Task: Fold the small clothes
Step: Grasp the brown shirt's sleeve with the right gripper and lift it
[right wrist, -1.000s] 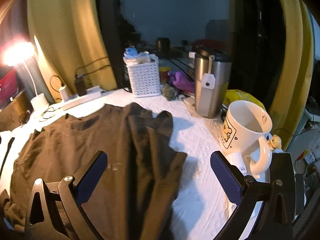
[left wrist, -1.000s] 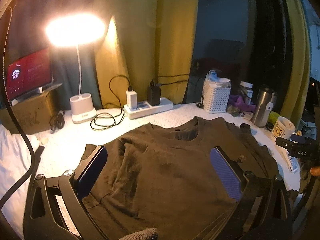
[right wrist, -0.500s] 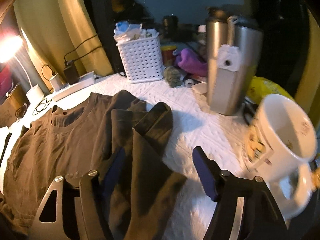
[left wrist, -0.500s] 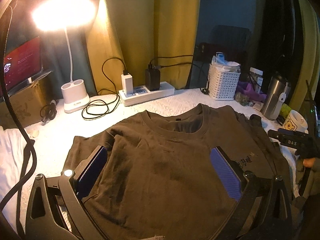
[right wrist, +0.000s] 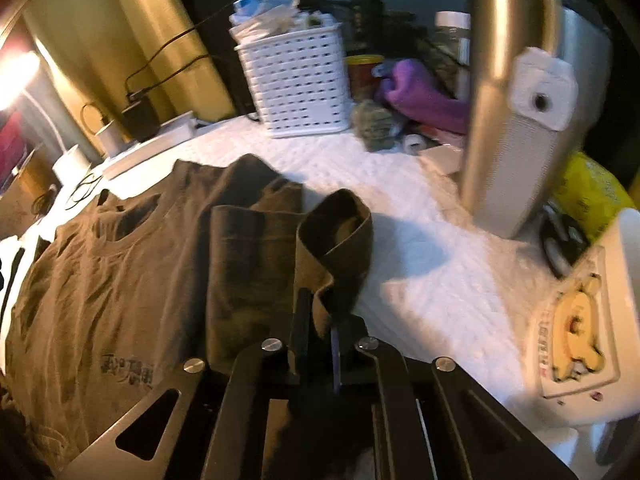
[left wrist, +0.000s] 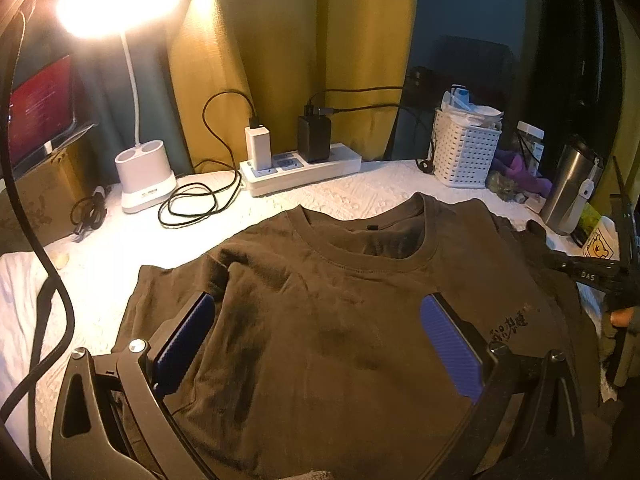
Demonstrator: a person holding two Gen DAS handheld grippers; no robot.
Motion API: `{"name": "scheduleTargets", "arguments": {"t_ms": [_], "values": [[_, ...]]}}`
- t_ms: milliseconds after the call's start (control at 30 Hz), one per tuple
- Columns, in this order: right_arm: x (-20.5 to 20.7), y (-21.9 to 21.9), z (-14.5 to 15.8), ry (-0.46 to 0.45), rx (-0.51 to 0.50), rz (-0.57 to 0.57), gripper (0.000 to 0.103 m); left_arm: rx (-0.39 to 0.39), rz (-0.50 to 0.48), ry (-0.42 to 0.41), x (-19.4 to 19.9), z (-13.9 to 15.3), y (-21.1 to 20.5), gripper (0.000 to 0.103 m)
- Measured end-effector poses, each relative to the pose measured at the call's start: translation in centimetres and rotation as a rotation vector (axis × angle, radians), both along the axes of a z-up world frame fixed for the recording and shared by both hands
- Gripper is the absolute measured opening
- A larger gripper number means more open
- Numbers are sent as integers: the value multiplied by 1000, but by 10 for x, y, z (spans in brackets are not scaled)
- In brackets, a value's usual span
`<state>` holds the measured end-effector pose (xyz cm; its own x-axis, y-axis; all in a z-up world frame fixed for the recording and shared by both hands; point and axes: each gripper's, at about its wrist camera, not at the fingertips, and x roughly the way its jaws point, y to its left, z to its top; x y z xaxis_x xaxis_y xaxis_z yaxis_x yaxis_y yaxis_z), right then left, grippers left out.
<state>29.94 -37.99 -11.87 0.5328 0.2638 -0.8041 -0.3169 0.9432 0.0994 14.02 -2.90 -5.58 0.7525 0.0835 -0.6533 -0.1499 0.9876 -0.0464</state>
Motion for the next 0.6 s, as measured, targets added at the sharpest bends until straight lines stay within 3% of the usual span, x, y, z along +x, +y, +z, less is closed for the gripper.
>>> {"name": "scheduleTargets", "arguments": {"t_ms": [200,600], "values": [[-18,-21,19,-69,-63,-118,4,-15,1,1,-5,0,5,102],[-54,-56,46,-132,-92,-253,4,-6,3,-45,-25,12,7,102]]}}
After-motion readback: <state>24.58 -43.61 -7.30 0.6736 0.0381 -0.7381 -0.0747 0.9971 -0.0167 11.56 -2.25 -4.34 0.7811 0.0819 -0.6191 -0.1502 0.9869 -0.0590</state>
